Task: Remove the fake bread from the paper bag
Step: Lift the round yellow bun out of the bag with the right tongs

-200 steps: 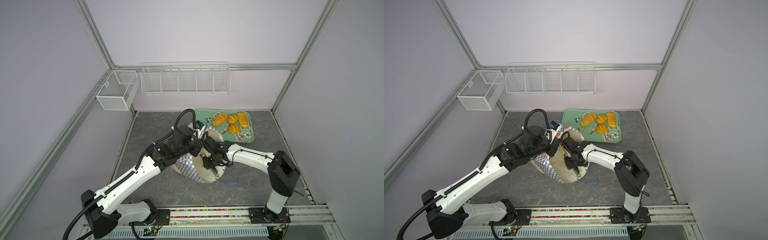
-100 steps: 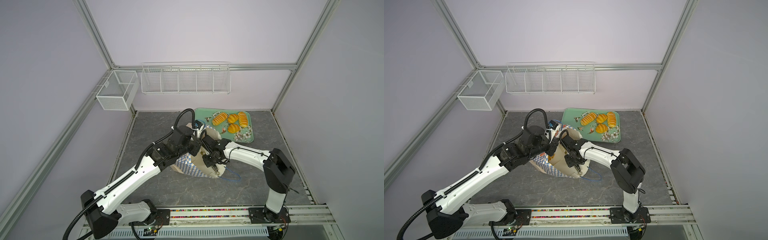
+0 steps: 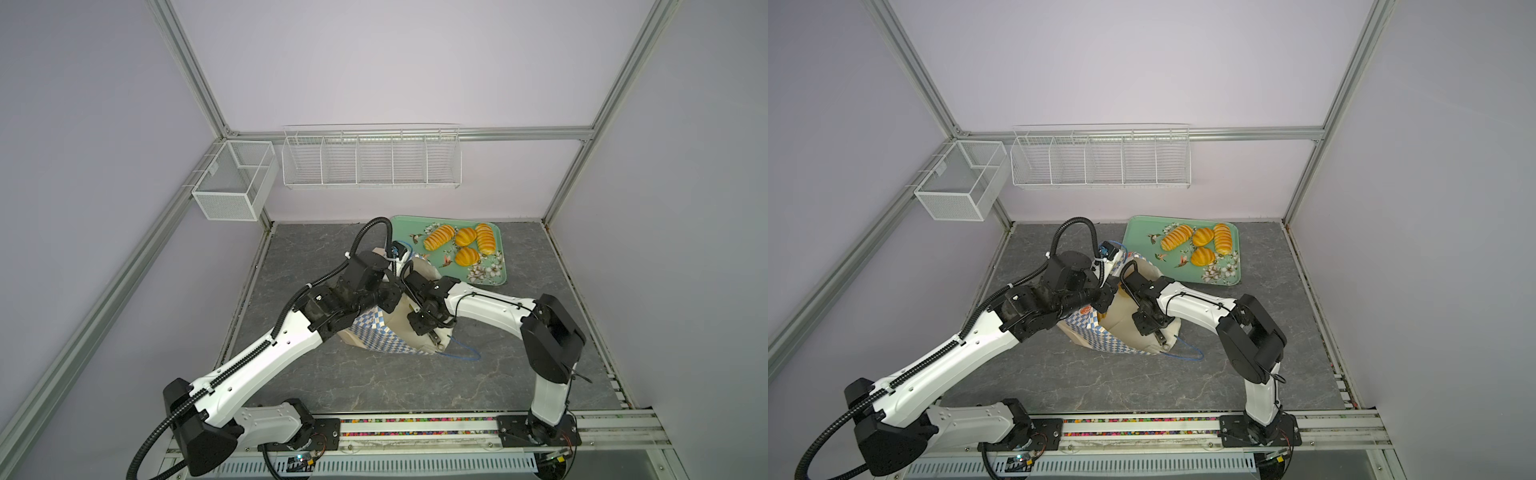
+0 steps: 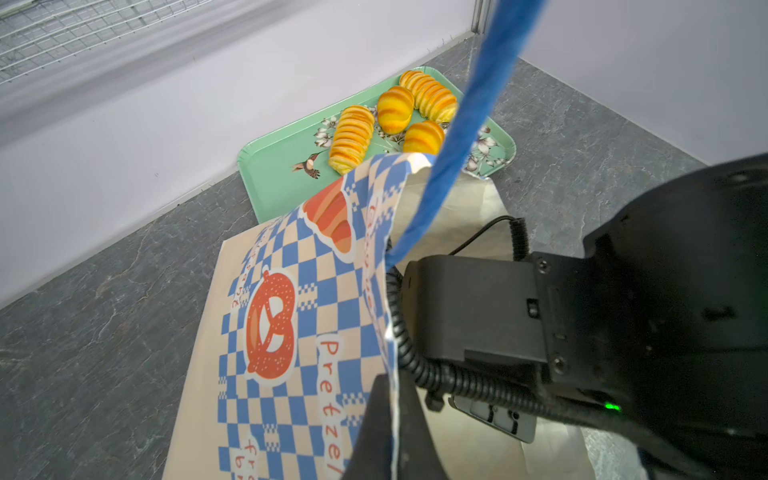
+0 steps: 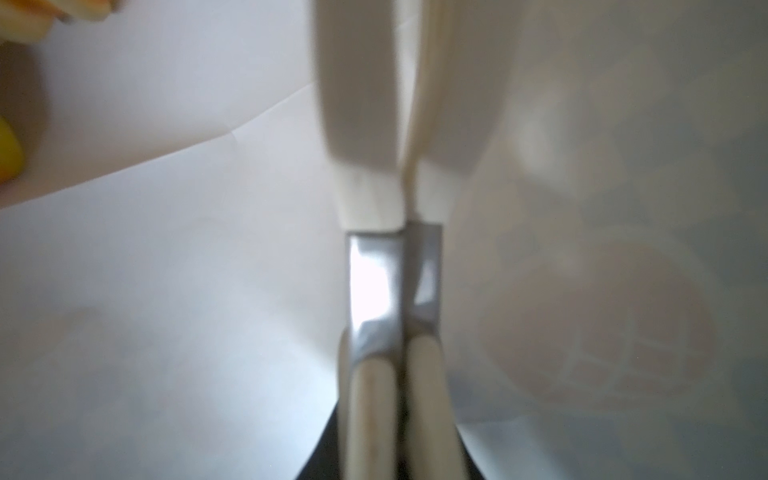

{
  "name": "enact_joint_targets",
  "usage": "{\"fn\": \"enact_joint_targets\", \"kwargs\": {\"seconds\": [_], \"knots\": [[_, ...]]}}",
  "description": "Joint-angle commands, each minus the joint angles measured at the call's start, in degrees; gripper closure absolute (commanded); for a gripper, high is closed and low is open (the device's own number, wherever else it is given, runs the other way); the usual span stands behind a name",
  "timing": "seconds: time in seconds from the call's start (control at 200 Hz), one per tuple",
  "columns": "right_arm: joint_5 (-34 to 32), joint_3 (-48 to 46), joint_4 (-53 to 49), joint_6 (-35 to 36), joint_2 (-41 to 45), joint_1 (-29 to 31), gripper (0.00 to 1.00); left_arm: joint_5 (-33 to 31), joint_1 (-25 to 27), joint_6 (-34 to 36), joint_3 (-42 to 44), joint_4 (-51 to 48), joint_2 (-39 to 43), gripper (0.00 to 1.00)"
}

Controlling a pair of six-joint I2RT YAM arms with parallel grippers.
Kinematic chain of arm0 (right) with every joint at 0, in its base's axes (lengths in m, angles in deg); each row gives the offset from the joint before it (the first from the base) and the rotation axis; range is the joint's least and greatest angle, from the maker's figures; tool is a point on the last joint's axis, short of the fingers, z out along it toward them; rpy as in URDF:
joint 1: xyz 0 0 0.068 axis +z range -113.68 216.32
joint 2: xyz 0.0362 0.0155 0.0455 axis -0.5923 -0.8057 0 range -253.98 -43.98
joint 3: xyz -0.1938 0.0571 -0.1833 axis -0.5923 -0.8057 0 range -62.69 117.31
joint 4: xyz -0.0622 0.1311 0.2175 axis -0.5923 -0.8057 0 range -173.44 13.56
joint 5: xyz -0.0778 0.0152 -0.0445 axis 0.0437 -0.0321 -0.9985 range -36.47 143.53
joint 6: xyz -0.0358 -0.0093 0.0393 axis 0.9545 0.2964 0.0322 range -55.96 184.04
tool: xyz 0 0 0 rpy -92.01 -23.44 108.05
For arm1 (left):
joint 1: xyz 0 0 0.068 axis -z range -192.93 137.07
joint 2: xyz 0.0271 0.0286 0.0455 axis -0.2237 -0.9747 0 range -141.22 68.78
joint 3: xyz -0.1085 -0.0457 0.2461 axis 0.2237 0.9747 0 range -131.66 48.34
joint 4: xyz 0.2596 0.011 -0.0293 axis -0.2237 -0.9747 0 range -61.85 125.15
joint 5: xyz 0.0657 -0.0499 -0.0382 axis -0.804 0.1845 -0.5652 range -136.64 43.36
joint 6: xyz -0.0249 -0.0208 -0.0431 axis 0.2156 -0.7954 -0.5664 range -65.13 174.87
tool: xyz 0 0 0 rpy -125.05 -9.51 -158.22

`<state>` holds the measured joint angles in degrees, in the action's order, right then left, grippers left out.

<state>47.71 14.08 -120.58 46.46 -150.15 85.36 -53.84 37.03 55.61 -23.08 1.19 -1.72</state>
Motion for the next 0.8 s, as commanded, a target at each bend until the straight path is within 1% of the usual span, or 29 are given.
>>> {"fn": "enact_joint_targets", "kwargs": {"seconds": [0.0,0.125,0.22,0.43,0.795], "knots": [[-0.4,-2.8,0.0,-0.6,6.6,1.1,0.92,6.1,1.7,2.0,0.3,4.2,-0.2,1.0],[1.3,-5.3,0.5,-1.8,10.9,1.3,0.93,5.8,1.7,1.8,1.3,4.5,0.4,1.0],[1.3,-6.6,0.2,-2.3,13.5,1.6,0.93,5.3,1.7,1.8,2.0,5.0,0.8,1.0],[2.5,-8.7,0.4,-3.1,17.0,2.1,0.93,4.5,1.8,1.9,1.8,4.7,-0.1,1.0],[2.0,-11.9,-0.6,-3.2,25.2,4.1,0.93,-3.7,1.8,-0.3,-0.2,1.6,-1.5,1.0]]}}
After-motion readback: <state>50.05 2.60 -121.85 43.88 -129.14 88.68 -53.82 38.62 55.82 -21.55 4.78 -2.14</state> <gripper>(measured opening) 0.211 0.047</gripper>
